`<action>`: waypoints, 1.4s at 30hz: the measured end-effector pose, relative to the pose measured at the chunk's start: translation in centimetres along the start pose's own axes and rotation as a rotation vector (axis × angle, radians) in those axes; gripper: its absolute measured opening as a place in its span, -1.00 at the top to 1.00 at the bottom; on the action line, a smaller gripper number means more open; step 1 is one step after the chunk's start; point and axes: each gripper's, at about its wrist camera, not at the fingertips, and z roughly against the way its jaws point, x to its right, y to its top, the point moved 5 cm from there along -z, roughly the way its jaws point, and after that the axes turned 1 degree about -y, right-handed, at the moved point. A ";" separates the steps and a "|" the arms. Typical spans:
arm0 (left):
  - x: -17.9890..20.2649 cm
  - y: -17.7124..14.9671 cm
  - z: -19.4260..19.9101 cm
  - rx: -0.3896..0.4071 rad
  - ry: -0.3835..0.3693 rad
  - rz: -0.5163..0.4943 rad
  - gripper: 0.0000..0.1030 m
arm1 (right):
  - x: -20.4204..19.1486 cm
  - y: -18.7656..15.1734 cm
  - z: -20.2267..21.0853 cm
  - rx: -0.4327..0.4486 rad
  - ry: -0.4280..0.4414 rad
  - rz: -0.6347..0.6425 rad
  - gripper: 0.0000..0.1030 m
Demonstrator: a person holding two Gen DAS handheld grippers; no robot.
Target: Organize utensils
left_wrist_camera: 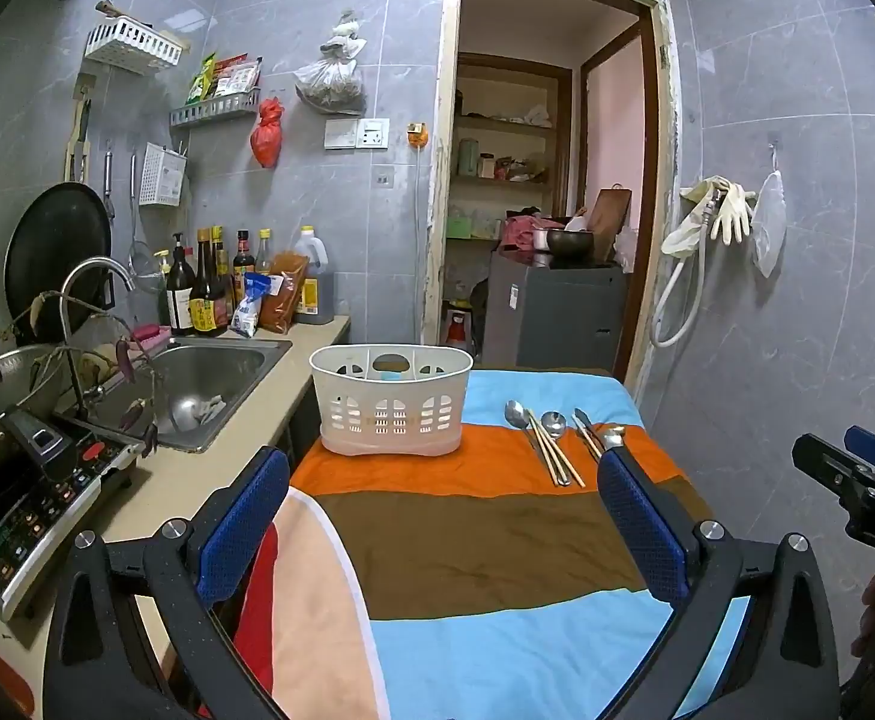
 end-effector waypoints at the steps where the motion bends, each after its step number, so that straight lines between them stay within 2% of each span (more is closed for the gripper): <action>1: 0.0 0.0 0.0 0.000 0.000 0.001 -0.96 | 0.0 0.0 0.0 0.000 0.000 0.000 -1.00; 42: -0.5 -0.9 -0.6 -0.010 0.000 0.000 -0.96 | 0.0 0.2 -0.9 -0.004 -0.001 -0.003 -1.00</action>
